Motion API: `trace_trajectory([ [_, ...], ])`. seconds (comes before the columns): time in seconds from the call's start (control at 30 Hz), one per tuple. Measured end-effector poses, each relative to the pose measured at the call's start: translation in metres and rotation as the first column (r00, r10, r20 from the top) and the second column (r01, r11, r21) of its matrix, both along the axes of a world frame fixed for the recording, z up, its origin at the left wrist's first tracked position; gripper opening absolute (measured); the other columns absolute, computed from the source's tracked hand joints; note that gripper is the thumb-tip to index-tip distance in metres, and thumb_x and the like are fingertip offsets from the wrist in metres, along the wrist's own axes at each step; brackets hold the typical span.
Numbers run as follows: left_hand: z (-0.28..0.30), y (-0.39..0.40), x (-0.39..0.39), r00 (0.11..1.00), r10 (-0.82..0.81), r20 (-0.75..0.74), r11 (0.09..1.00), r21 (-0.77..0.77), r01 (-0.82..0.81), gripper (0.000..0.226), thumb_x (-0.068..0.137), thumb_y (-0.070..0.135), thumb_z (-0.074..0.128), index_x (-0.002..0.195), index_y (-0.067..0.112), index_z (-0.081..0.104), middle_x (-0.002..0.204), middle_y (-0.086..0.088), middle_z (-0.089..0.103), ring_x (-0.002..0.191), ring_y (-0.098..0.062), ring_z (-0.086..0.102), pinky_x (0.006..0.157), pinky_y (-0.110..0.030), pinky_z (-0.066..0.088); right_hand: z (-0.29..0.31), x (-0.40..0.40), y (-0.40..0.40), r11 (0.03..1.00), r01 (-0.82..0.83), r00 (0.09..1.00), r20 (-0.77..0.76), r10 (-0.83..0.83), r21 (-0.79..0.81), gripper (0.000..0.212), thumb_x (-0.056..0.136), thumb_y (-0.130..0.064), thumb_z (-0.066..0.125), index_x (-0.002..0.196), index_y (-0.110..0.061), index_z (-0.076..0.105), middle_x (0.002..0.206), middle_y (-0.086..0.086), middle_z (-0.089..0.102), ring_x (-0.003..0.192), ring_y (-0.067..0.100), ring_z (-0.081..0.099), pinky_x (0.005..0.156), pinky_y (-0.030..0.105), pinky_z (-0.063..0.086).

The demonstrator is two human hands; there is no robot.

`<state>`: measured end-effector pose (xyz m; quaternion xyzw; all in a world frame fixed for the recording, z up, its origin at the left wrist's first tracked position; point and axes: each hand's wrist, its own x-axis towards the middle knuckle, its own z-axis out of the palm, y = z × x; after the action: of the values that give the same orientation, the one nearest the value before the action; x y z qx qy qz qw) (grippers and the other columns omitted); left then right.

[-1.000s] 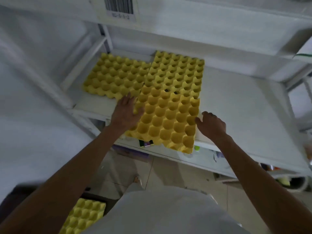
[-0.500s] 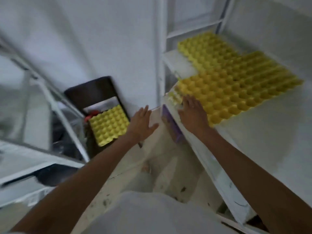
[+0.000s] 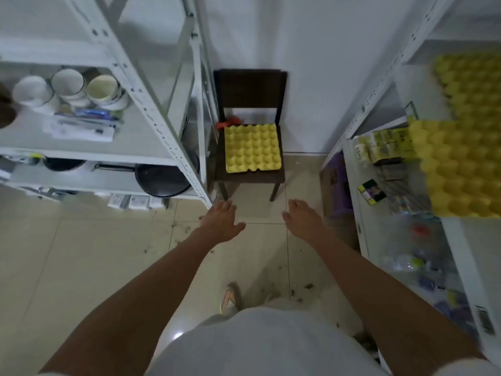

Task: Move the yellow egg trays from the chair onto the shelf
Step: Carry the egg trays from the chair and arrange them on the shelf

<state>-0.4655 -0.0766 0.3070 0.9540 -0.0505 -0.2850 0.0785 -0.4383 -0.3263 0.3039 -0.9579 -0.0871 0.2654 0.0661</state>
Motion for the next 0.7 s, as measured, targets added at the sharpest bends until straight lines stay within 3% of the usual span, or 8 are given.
trace_trajectory([
  [0.3, -0.052, 0.029, 0.006, 0.991, -0.125, -0.054, 0.992, 0.028, 0.127, 0.071, 0.099, 0.056, 0.046, 0.153, 0.01, 0.038, 0.162, -0.01, 0.032, 0.148, -0.028, 0.032, 0.119, -0.043, 0.029, -0.039, 0.008, 0.04, 0.999, -0.015, 0.998, -0.056, 0.013, -0.034, 0.048, 0.109, -0.031, 0.036, 0.147, -0.002, 0.04, 0.147, 0.016, 0.048, 0.135, 0.031, 0.046, 0.106, 0.044, 0.045],
  [0.43, -0.075, 0.023, 0.06, 0.992, -0.092, -0.083, 0.996, 0.0, 0.093, 0.07, 0.099, 0.053, 0.048, 0.154, 0.011, 0.038, 0.164, -0.009, 0.029, 0.15, -0.028, 0.03, 0.119, -0.043, 0.028, -0.063, 0.061, 0.035, 0.999, -0.02, 0.998, -0.063, 0.018, -0.032, 0.04, 0.107, -0.029, 0.041, 0.138, -0.005, 0.048, 0.14, 0.013, 0.052, 0.128, 0.029, 0.051, 0.1, 0.042, 0.048],
  [0.6, -0.113, 0.008, 0.151, 0.992, -0.1, -0.073, 0.994, 0.033, 0.103, 0.066, 0.099, 0.048, 0.05, 0.152, 0.01, 0.04, 0.164, -0.011, 0.031, 0.149, -0.03, 0.033, 0.12, -0.042, 0.03, -0.113, 0.163, 0.016, 1.0, 0.029, 0.985, -0.171, -0.031, -0.012, 0.04, 0.106, -0.027, 0.041, 0.139, -0.006, 0.051, 0.138, 0.014, 0.052, 0.128, 0.031, 0.051, 0.104, 0.043, 0.047],
  [0.7, -0.133, -0.004, 0.2, 0.984, -0.084, -0.155, 0.995, 0.045, 0.092, 0.067, 0.1, 0.047, 0.05, 0.155, 0.012, 0.036, 0.167, -0.01, 0.027, 0.151, -0.03, 0.031, 0.119, -0.042, 0.032, -0.143, 0.222, 0.006, 0.988, 0.148, 0.956, -0.261, -0.134, 0.035, 0.043, 0.104, -0.029, 0.044, 0.139, -0.003, 0.049, 0.136, 0.018, 0.053, 0.128, 0.033, 0.051, 0.105, 0.043, 0.046],
])
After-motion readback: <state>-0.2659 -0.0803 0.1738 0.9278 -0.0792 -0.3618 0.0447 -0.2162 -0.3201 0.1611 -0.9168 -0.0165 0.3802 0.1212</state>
